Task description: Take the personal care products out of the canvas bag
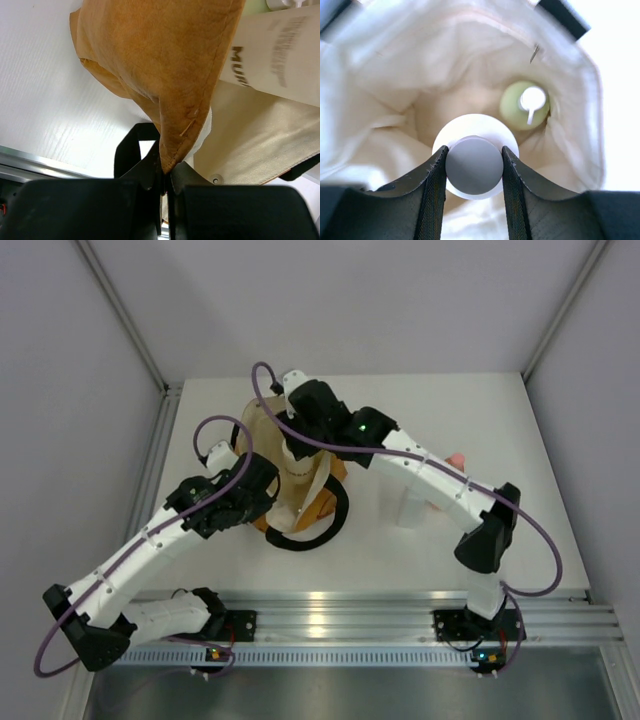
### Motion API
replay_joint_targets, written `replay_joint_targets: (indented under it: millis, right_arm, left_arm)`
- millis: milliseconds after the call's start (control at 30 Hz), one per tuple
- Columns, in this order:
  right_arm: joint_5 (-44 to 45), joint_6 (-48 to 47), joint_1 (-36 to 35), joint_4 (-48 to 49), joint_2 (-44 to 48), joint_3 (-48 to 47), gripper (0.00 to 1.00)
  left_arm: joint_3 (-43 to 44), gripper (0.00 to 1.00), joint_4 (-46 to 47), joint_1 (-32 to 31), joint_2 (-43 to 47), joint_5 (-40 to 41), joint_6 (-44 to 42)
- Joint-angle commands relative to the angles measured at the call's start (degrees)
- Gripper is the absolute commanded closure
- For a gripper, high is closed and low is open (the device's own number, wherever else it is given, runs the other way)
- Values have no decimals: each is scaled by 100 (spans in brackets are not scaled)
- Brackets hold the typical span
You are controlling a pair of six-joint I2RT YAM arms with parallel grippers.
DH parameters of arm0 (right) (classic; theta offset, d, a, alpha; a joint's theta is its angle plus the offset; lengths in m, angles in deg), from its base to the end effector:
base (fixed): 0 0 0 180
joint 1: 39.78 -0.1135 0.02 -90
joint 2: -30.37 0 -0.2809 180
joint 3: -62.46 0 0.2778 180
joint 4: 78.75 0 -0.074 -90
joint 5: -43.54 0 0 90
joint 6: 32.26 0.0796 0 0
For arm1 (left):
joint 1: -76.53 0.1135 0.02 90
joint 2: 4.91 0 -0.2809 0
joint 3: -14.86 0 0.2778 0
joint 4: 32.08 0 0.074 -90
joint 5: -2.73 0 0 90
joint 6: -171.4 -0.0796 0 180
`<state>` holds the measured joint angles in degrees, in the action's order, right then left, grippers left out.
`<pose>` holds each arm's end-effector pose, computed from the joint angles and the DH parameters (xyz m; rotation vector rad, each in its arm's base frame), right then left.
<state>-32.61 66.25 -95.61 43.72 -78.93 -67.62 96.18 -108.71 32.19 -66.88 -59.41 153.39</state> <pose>0.2931 0.3978 0.3867 -0.7637 2.0784 0.3627 0.1892 -0.1328 0.3320 -0.7504 2.3111 -0.2873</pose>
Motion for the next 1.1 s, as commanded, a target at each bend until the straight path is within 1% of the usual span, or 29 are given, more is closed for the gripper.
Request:
replay_joint_targets:
  millis: [0,200,367,500,567,700,867,900,1000,1067]
  right_arm:
    - [-294,-175,-59,472,917,-562,100]
    - [-444,-69,81,472,1515,-764,100]
    - [-629,186,704,463,1938,-712,100]
    - [-638,265,1205,454,2394,-440,100]
    - [-707,291,1574,463,2535,-317,100]
    - [-778,292,2268,463,2843,157,100]
    - [-655,-7,2779,594,3010,816,100]
    - [-673,-42,2858,847,3098,1192,100]
    - [-778,-17,3227,1401,3265,1904,100]
    - [-848,19,3482,1552,3300,2135,100]
  left_arm:
    - [104,100,158,4,-122,-158,-27]
    - [42,100,158,4,-87,-175,26]
    - [16,100,158,4,-51,-202,61]
    - [-28,100,167,4,-8,-228,96]
    - [-63,100,167,4,19,-246,149]
    - [-169,100,246,4,106,-307,175]
    - [-169,100,255,4,133,-325,167]
    - [-160,100,255,4,116,-342,158]
    - [-151,100,264,4,116,-351,158]
    - [-143,100,264,4,107,-351,140]
